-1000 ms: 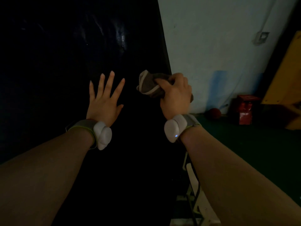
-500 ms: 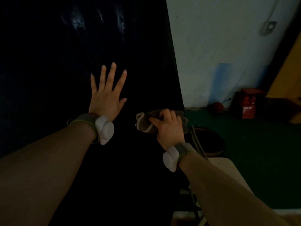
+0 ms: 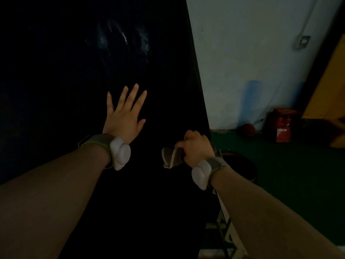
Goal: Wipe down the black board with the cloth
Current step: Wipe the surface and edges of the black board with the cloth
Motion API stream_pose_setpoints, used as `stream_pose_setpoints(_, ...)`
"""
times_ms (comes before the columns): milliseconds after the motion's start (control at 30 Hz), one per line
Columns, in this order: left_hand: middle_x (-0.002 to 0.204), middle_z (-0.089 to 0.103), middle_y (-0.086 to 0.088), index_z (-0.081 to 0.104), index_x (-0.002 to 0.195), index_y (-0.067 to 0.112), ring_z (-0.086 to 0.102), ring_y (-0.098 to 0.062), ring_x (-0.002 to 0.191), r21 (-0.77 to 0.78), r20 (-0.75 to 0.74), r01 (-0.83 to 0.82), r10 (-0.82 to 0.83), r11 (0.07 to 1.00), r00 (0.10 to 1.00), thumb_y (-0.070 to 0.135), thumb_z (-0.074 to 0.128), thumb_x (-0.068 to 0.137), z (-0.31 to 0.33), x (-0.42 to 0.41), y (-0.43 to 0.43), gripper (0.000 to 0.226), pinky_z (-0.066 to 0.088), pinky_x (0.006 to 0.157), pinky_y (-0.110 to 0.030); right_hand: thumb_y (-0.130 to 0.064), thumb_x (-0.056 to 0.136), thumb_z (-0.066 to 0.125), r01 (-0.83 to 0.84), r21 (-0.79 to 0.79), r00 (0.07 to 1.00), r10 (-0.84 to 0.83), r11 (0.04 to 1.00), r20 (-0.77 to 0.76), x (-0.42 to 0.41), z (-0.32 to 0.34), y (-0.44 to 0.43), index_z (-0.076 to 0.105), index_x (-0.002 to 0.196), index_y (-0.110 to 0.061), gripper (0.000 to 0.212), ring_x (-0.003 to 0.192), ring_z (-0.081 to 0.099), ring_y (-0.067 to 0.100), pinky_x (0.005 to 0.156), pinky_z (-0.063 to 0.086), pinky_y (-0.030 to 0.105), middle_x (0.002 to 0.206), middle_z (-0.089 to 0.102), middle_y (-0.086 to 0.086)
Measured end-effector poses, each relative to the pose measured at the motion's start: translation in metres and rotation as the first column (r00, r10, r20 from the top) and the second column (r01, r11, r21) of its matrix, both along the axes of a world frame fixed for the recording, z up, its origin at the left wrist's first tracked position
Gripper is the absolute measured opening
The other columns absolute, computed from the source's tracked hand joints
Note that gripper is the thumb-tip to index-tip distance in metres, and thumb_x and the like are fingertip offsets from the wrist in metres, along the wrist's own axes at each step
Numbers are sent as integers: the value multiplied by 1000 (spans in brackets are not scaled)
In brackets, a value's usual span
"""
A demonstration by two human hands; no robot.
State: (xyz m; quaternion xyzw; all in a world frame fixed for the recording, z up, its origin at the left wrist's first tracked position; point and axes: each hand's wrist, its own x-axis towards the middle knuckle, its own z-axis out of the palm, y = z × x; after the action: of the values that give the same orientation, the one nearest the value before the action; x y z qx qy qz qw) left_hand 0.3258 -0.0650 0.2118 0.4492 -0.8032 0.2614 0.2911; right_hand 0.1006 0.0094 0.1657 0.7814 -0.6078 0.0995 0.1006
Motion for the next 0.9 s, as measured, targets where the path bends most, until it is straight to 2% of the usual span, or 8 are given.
stream_pose_setpoints(100, 155, 24, -8, 20, 150, 19, 21, -32, 141, -38, -64, 37, -40, 999, 997, 25, 59, 87, 7, 2, 7, 75, 3, 111, -62, -8, 86, 58, 52, -320, 979, 14, 946, 202, 7, 40, 9, 62, 124, -21, 41, 108, 44, 38, 85, 35, 42, 117, 49, 19)
stream_pose_setpoints(167, 152, 29, -9, 26, 148, 18, 26, -35, 137, -82, -103, 65, -74, 994, 992, 22, 61, 85, 14, 2, 8, 72, 5, 111, -62, -1, 76, 63, 72, -489, 967, 60, 869, 248, 17, 65, 13, 69, 114, -16, 41, 98, 51, 42, 76, 36, 40, 107, 55, 23)
stream_pose_setpoints(300, 153, 25, -11, 29, 147, 18, 23, -37, 138, -140, -183, 75, -101, 987, 978, 20, 61, 85, 39, 3, 10, 69, 5, 110, -61, 4, 68, 63, 119, -715, 958, 109, 689, 265, 32, 118, 19, 73, 104, -14, 41, 87, 56, 41, 70, 34, 36, 97, 59, 24)
stream_pose_setpoints(367, 155, 20, -10, 26, 148, 19, 18, -35, 140, -132, -220, 59, -87, 989, 972, 21, 58, 88, 53, 3, 9, 68, 3, 111, -60, 3, 70, 57, 146, -767, 950, 128, 625, 285, 34, 140, 16, 73, 105, -14, 42, 88, 55, 42, 69, 35, 37, 99, 59, 25)
stream_pose_setpoints(433, 157, 15, -10, 23, 149, 20, 13, -35, 142, -121, -237, 43, -72, 992, 969, 23, 57, 89, 61, 3, 8, 69, 2, 111, -59, 0, 76, 52, 200, -760, 946, 81, 618, 314, 37, 156, 10, 70, 112, -19, 45, 96, 52, 40, 74, 32, 37, 107, 56, 23)
stream_pose_setpoints(567, 158, 7, -8, 19, 150, 23, 6, -34, 144, -93, -236, 18, -39, 995, 971, 25, 56, 90, 65, 5, 5, 70, -1, 112, -58, -13, 90, 47, 235, -622, 962, -89, 747, 257, 36, 154, -11, 57, 129, -32, 45, 116, 40, 31, 89, 27, 35, 127, 44, 13)
stream_pose_setpoints(633, 159, 5, -8, 18, 150, 24, 4, -34, 144, -81, -236, 8, -27, 997, 971, 26, 56, 89, 63, 5, 3, 72, -2, 112, -58, -13, 90, 48, 218, -570, 967, -95, 793, 238, 34, 141, -14, 55, 130, -32, 45, 117, 37, 31, 94, 28, 39, 128, 42, 12)
stream_pose_setpoints(900, 158, 5, -10, 18, 150, 24, 3, -37, 143, -73, -227, -10, -6, 997, 974, 27, 57, 88, 66, 9, -5, 73, 1, 111, -61, -18, 92, 52, 138, -441, 985, -77, 887, 152, 26, 97, -14, 56, 129, -31, 40, 111, 39, 33, 88, 32, 40, 121, 42, 11)
